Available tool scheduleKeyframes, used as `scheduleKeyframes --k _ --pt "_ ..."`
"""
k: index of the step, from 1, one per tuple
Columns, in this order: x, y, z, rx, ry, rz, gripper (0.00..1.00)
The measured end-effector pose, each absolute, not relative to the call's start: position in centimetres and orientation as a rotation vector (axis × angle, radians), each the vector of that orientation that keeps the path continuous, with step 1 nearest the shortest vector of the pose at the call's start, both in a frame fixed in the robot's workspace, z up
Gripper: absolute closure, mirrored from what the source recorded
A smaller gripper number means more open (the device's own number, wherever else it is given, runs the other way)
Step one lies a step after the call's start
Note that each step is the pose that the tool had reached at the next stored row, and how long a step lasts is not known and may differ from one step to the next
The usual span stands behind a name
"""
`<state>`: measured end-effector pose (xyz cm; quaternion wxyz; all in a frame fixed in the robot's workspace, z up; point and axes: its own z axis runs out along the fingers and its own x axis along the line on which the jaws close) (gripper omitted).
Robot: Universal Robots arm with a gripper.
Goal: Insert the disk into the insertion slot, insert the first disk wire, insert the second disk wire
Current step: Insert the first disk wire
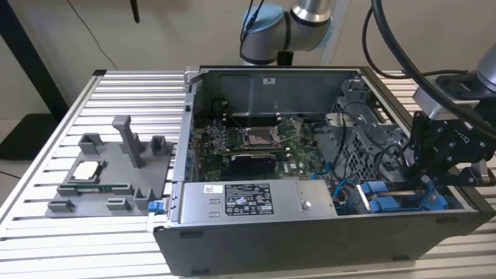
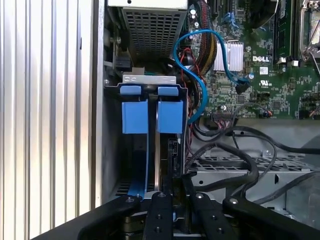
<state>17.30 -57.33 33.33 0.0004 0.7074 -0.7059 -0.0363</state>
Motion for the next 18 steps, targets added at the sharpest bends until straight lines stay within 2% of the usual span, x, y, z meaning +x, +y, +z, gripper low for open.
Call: scheduleKeyframes --k 13,14,18 --pt "17.3 -57.3 33.0 2.231 -2.209 -0.116 0.8" --pt "17.3 -57.3 33.0 2.232 -2.208 -0.116 0.73" --pt "17.3 -57.3 34.3 2.231 -2.208 -0.116 0.73"
